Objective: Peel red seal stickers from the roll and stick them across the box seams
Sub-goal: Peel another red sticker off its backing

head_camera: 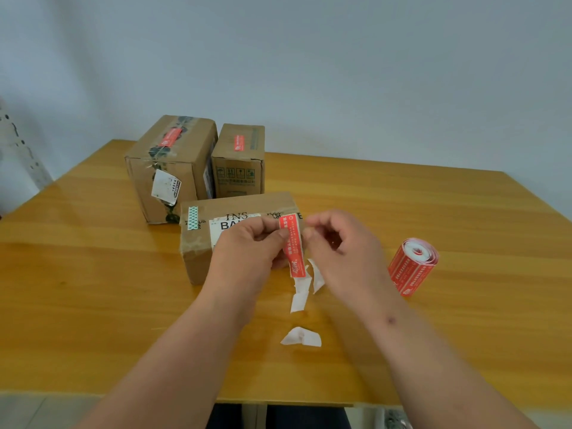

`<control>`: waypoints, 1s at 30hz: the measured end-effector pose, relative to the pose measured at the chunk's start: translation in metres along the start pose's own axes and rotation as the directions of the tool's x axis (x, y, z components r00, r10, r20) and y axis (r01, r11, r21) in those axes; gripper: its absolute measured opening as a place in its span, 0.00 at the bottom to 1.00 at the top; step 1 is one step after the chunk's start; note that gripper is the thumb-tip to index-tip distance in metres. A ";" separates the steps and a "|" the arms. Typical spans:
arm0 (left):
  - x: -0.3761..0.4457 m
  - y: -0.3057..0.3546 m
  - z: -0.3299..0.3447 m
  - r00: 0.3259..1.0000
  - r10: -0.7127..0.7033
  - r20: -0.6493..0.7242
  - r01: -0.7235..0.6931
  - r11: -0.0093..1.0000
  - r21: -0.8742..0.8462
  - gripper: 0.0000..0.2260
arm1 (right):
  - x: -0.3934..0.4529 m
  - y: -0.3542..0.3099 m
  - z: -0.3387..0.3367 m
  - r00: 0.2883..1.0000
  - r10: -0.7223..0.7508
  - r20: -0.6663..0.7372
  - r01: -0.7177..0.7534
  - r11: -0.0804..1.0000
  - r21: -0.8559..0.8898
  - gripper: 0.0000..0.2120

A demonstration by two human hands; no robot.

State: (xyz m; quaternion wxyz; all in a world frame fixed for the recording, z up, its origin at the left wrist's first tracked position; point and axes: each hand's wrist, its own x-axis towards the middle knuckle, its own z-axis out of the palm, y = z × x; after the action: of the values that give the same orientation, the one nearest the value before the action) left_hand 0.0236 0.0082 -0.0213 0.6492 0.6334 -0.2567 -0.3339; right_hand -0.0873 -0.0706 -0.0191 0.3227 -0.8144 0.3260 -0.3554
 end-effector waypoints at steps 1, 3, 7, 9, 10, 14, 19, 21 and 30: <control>0.000 0.001 -0.002 1.000 0.005 0.009 -0.005 1.000 0.023 0.06 | 0.003 -0.003 -0.003 0.997 0.076 0.001 -0.076 0.995 0.062 0.02; -0.001 0.001 -0.004 0.999 0.017 0.029 -0.018 0.998 0.068 0.06 | 0.007 -0.008 -0.009 0.987 0.155 0.052 -0.161 0.973 0.164 0.04; -0.001 0.001 -0.005 0.997 0.029 0.071 -0.039 0.990 0.137 0.06 | 0.009 -0.012 -0.015 0.966 0.201 0.161 -0.240 0.931 0.275 0.07; -0.001 0.000 -0.005 0.996 0.027 0.090 -0.041 0.987 0.153 0.05 | 0.010 -0.011 -0.015 0.959 0.212 0.186 -0.257 0.929 0.267 0.07; -0.002 0.000 -0.006 0.995 0.023 0.100 -0.038 0.987 0.155 0.05 | 0.011 -0.011 -0.015 0.957 0.215 0.195 -0.262 0.930 0.260 0.08; -0.001 -0.001 -0.006 0.991 -0.001 0.132 -0.022 0.985 0.172 0.04 | 0.013 -0.010 -0.018 0.950 0.212 0.231 -0.271 0.926 0.263 0.08; -0.003 0.002 -0.006 0.990 0.087 0.111 -0.110 0.969 0.222 0.03 | 0.014 -0.007 -0.019 0.935 0.232 0.270 -0.311 0.900 0.304 0.08; -0.004 0.002 -0.004 0.972 0.232 0.034 -0.228 0.901 0.369 0.04 | 0.014 -0.007 -0.017 0.935 0.234 0.265 -0.315 0.892 0.323 0.08; -0.009 0.006 0.002 0.952 0.302 0.045 -0.292 0.855 0.429 0.04 | 0.011 -0.003 -0.013 0.940 0.165 0.297 -0.272 0.890 0.367 0.12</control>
State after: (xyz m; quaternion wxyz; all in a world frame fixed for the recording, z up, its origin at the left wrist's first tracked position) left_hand 0.0170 0.0135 -0.0146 0.5400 0.7175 -0.4109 -0.1573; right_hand -0.0908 -0.0808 -0.0055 0.5610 -0.7273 0.2915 -0.2670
